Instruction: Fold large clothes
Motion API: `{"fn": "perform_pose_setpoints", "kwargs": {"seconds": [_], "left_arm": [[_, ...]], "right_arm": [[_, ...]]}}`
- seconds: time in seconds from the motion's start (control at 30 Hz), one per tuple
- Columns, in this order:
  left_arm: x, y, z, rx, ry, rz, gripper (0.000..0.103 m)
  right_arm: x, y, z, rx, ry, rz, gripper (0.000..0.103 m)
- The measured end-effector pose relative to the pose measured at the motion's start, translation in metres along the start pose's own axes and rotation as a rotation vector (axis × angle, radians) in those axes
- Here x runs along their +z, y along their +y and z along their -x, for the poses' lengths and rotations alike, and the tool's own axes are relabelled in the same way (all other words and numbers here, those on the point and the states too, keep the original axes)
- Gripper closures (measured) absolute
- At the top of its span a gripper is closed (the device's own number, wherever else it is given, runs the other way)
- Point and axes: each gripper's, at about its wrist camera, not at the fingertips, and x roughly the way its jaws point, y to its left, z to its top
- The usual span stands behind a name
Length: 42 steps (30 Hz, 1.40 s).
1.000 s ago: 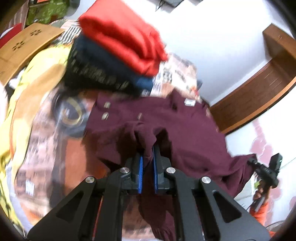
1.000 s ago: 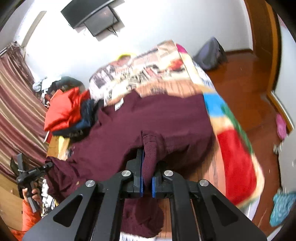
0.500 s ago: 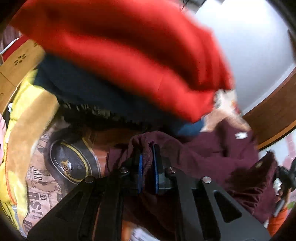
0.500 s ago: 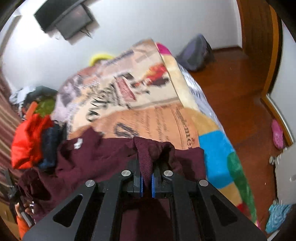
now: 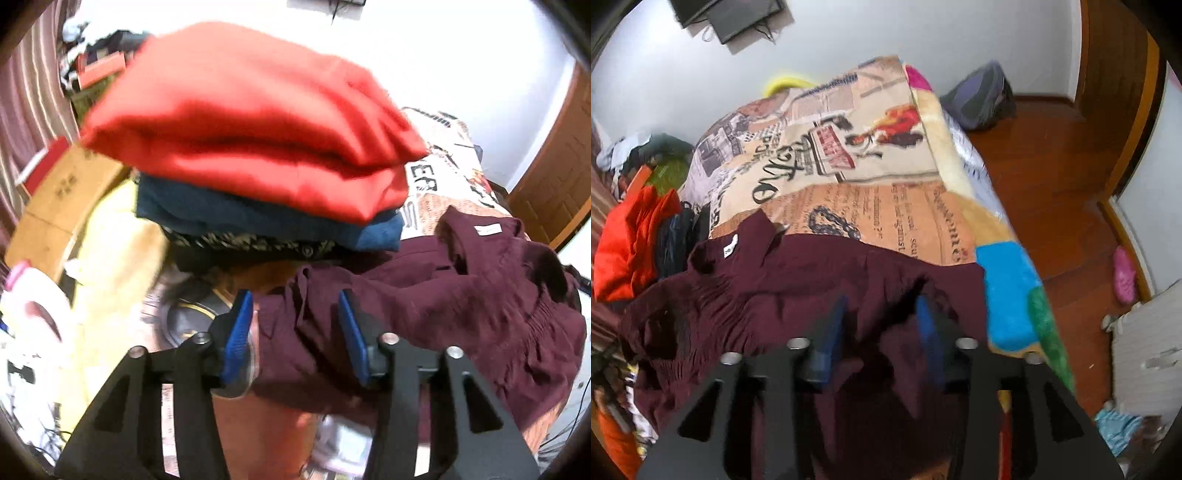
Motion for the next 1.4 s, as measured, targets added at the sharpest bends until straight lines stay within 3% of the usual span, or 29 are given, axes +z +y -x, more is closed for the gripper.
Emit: {"fn": "perform_pose_setpoints", "kwargs": {"seconds": [0.23, 0.4, 0.53, 0.63, 0.87, 1.17, 1.4], "left_arm": [[-0.011, -0.021, 0.026, -0.016, -0.026, -0.086, 0.046], [-0.027, -0.038, 0.005, -0.034, 0.054, -0.133, 0.046], [-0.033, -0.046, -0.020, -0.072, 0.130, -0.105, 0.046], [-0.028, -0.058, -0.034, -0.066, 0.128, -0.114, 0.046], [-0.006, -0.084, -0.063, -0.070, 0.128, -0.168, 0.046], [-0.001, -0.095, -0.116, -0.076, 0.186, -0.143, 0.045], [-0.006, -0.090, -0.107, -0.056, 0.173, -0.137, 0.043]], "right_arm": [[-0.012, 0.025, 0.033, 0.019, -0.049, 0.084, 0.053], [-0.026, 0.050, 0.030, 0.041, -0.034, 0.164, 0.053], [-0.035, 0.066, 0.016, 0.042, -0.001, 0.216, 0.053], [-0.040, 0.075, 0.005, 0.036, 0.028, 0.244, 0.053], [-0.029, 0.079, -0.009, 0.075, 0.017, 0.213, 0.053], [-0.044, 0.072, -0.050, -0.007, 0.071, 0.200, 0.052], [-0.043, 0.070, -0.041, -0.015, 0.057, 0.180, 0.049]]}}
